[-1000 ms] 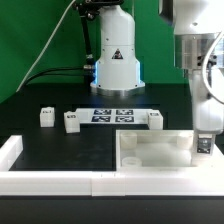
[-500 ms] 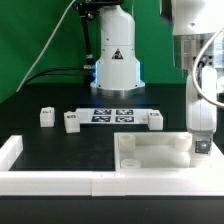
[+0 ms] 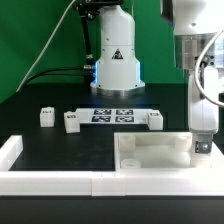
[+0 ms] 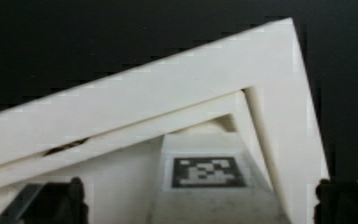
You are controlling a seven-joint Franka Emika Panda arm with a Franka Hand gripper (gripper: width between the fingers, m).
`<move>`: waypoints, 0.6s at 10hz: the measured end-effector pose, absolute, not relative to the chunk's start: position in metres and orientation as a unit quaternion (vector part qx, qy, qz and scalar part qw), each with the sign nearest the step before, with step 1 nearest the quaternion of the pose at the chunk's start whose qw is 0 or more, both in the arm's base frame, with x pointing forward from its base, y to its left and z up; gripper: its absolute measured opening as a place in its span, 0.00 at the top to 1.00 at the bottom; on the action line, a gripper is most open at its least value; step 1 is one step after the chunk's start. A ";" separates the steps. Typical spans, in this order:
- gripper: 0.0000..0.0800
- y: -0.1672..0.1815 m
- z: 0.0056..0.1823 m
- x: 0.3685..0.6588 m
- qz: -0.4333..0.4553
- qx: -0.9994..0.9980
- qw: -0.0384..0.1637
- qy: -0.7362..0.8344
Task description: Assemble one leg
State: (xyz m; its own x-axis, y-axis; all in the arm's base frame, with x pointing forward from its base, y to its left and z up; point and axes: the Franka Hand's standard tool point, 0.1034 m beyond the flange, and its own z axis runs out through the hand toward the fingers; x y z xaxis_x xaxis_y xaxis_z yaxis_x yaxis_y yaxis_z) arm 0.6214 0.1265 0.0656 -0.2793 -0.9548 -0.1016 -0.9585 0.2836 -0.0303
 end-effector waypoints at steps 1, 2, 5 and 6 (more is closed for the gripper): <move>0.19 0.127 0.066 0.621 0.018 -0.599 0.050 0.799; 0.19 0.127 0.066 0.621 0.018 -0.600 0.050 0.798; 0.19 0.128 0.066 0.621 0.018 -0.604 0.050 0.795; 0.19 0.128 0.066 0.621 0.018 -0.605 0.050 0.795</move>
Offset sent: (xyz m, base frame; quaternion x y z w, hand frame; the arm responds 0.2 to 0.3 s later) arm 0.0000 0.0000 0.0000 0.0000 0.0000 0.0000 1.0000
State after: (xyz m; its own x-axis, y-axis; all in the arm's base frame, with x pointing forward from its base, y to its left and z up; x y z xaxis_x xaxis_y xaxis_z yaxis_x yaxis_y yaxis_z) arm 0.6211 0.1278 0.0656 -0.2632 -0.9594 -0.1013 -0.9630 0.2676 -0.0316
